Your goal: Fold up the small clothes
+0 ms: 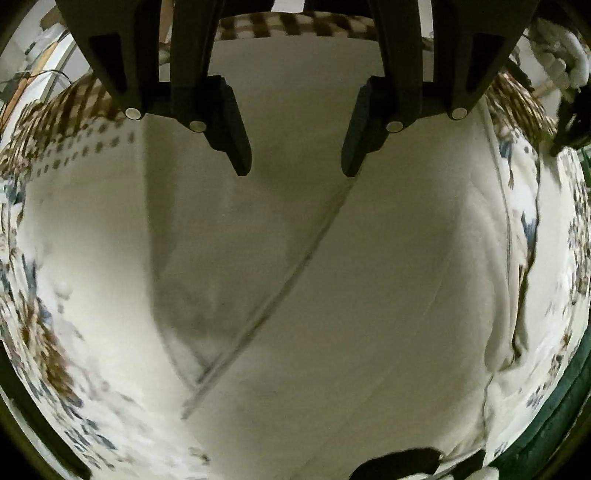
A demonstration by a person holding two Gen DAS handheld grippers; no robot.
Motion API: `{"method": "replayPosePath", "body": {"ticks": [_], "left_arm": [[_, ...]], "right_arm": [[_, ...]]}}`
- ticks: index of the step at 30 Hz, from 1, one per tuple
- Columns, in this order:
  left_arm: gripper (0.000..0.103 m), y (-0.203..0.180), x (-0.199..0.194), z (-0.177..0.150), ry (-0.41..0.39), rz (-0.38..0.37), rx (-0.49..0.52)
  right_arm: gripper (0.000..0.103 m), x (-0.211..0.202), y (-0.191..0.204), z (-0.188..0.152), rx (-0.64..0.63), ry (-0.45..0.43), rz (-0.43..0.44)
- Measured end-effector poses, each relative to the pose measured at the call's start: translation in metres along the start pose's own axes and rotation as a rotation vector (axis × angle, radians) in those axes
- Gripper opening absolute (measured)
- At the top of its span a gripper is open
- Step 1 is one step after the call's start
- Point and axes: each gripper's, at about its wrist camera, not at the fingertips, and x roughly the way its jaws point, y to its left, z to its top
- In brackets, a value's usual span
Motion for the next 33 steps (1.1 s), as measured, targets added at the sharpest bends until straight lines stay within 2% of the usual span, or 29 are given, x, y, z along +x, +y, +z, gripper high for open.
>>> {"method": "replayPosePath", "body": {"ticks": [3,6,10,14,16,19,22,24,26,27,28,29,30,33], "left_arm": [[0.003,-0.052,-0.042,-0.026,-0.098,0.028,0.196],[0.003,-0.11,-0.078,-0.065,-0.149,-0.014,0.402],[0.003,-0.193,-0.102,-0.143,-0.122,-0.135,0.683],[0.003,-0.253,-0.108,-0.232,-0.017,-0.267,0.898],[0.003,-0.271,-0.107,-0.266,0.01,-0.299,0.974],[0.003,-0.291,-0.1,-0.298,0.055,-0.321,1.049],[0.007,-0.302,-0.088,-0.316,0.095,-0.306,1.095],[0.007,-0.303,-0.078,-0.321,0.116,-0.284,1.088],[0.017,-0.303,-0.068,-0.314,0.127,-0.272,1.054],[0.03,-0.3,-0.066,-0.306,0.126,-0.279,1.032],[0.052,-0.298,-0.064,-0.298,0.116,-0.277,1.011],[0.065,-0.293,-0.062,-0.286,0.102,-0.261,0.984],[0.085,-0.291,-0.059,-0.277,0.094,-0.25,0.966],[0.087,-0.269,-0.053,-0.241,0.057,-0.179,0.888]], "right_arm": [[0.053,-0.005,-0.024,-0.001,0.004,-0.002,0.002],[0.053,-0.006,-0.049,-0.016,0.026,0.002,0.013],[0.053,-0.022,-0.108,-0.023,0.063,0.0,0.02],[0.053,-0.032,-0.168,-0.033,0.112,0.007,0.008],[0.053,-0.039,-0.204,-0.039,0.139,0.005,-0.003],[0.053,-0.045,-0.247,-0.046,0.166,0.009,-0.007],[0.053,-0.043,-0.275,-0.059,0.193,0.024,-0.005],[0.053,-0.046,-0.295,-0.065,0.21,0.034,0.021],[0.053,-0.055,-0.319,-0.081,0.226,0.026,0.06],[0.053,-0.056,-0.322,-0.092,0.228,0.021,0.077],[0.053,-0.061,-0.329,-0.094,0.231,0.011,0.112],[0.053,-0.061,-0.329,-0.103,0.229,0.004,0.14],[0.054,-0.066,-0.332,-0.107,0.224,-0.001,0.17],[0.055,-0.073,-0.319,-0.11,0.171,-0.013,0.243]]}}
